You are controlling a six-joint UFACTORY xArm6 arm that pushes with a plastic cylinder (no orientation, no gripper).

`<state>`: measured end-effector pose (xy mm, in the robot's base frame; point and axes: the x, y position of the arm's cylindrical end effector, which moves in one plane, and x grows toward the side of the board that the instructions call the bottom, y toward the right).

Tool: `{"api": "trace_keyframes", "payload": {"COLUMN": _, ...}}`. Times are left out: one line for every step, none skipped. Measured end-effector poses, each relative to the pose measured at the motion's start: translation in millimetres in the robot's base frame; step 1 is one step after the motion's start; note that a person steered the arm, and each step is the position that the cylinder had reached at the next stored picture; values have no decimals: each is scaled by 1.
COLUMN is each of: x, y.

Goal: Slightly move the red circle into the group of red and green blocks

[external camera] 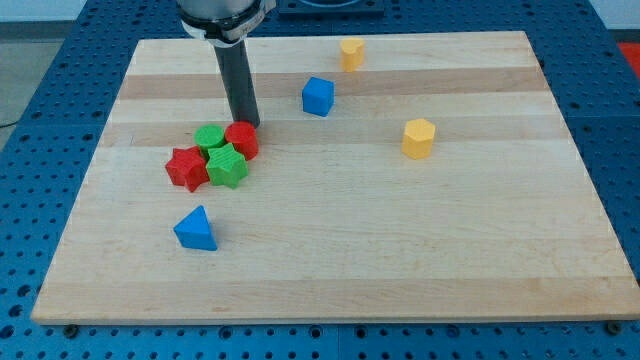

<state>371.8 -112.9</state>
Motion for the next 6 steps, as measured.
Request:
{"api": "trace_keyframes", "payload": {"x": 0, "y": -1}}
{"api": "trace_keyframes", "payload": {"x": -10, "y": 13}}
{"api": "trace_keyframes", "payload": {"x": -8, "y": 40}}
{"api": "trace_keyframes", "payload": {"x": 6, "y": 39}}
{"api": "trace_keyframes", "payload": {"x": 21, "y": 37}}
{"api": "trace_keyframes", "payload": {"x": 21, "y": 36}}
